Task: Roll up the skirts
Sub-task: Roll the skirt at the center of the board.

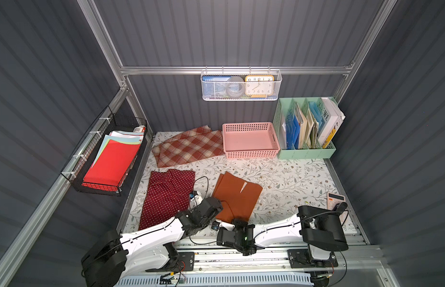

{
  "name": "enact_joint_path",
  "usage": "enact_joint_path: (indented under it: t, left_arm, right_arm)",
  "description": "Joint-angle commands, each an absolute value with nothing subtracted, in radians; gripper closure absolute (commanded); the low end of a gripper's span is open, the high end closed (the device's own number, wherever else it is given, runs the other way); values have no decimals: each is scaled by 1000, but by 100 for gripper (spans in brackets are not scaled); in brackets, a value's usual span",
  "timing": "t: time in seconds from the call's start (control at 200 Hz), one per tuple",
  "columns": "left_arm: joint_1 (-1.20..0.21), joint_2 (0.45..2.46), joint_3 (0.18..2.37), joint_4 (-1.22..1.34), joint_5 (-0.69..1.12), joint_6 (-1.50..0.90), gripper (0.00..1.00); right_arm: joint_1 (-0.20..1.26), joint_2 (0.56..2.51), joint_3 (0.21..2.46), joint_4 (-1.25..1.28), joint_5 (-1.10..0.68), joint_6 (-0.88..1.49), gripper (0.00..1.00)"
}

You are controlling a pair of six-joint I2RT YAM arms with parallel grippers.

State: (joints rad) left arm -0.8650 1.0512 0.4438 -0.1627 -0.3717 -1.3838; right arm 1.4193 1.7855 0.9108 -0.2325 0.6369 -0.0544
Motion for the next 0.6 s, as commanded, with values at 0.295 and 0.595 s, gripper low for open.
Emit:
enact_joint_path:
  t: [0.295,0.595]
  left_arm:
    - [-830,843,486,-449,-577,-1370,7]
    - [-829,949,496,-291,-493,-1282,13]
  right_arm:
    - [1163,1621,807,-243,14,83,100]
    - [744,1681,780,-112,-732,279,100]
